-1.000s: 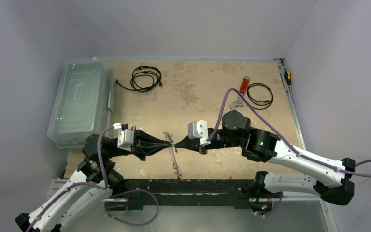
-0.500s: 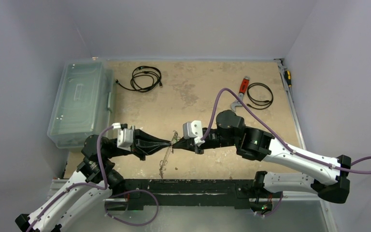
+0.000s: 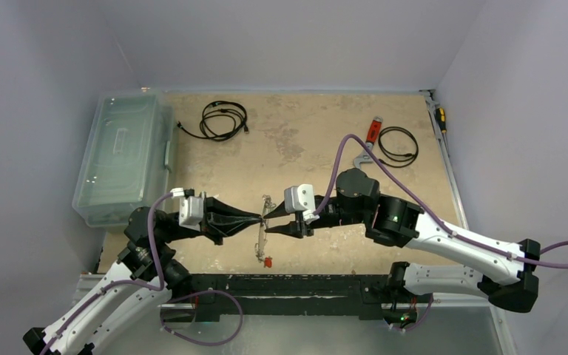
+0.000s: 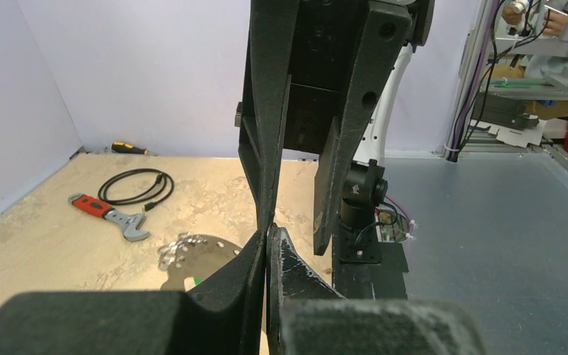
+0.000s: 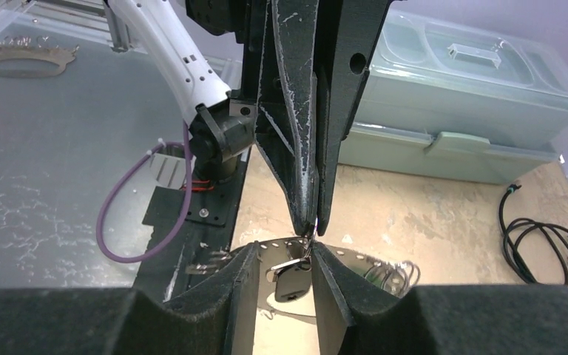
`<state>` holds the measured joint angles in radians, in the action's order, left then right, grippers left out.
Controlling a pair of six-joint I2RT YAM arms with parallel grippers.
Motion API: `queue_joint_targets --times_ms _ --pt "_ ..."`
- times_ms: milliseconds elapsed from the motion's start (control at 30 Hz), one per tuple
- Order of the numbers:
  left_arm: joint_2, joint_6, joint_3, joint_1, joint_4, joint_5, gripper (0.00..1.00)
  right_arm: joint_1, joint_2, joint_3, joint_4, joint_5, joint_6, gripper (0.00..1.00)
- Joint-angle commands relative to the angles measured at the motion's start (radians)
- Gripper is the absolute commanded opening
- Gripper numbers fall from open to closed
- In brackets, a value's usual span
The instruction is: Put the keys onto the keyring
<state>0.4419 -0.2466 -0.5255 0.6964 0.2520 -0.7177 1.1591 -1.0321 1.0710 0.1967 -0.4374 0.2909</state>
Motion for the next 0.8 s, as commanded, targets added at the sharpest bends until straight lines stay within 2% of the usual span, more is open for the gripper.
queue_joint_targets --times_ms 0,200,567,767 --pt "-0.014 0.005 -0.014 0.003 0.035 0.028 0.00 0.004 0.008 -0.020 -0.069 -0.015 -0.019 0.34" --pt "-0.025 0.003 -0.012 0.003 0.035 0.045 0.00 0.004 -0.009 -0.036 -0.100 0.014 -0.033 0.31" --pt "-0.026 0.001 -0.010 -0.002 0.034 0.049 0.00 0.004 -0.004 -0.062 -0.182 0.034 -0.055 0.18" --pt "-0.029 0.002 -0.011 -0.004 0.030 0.053 0.00 0.004 -0.014 -0.046 -0.168 0.028 -0.047 0.00"
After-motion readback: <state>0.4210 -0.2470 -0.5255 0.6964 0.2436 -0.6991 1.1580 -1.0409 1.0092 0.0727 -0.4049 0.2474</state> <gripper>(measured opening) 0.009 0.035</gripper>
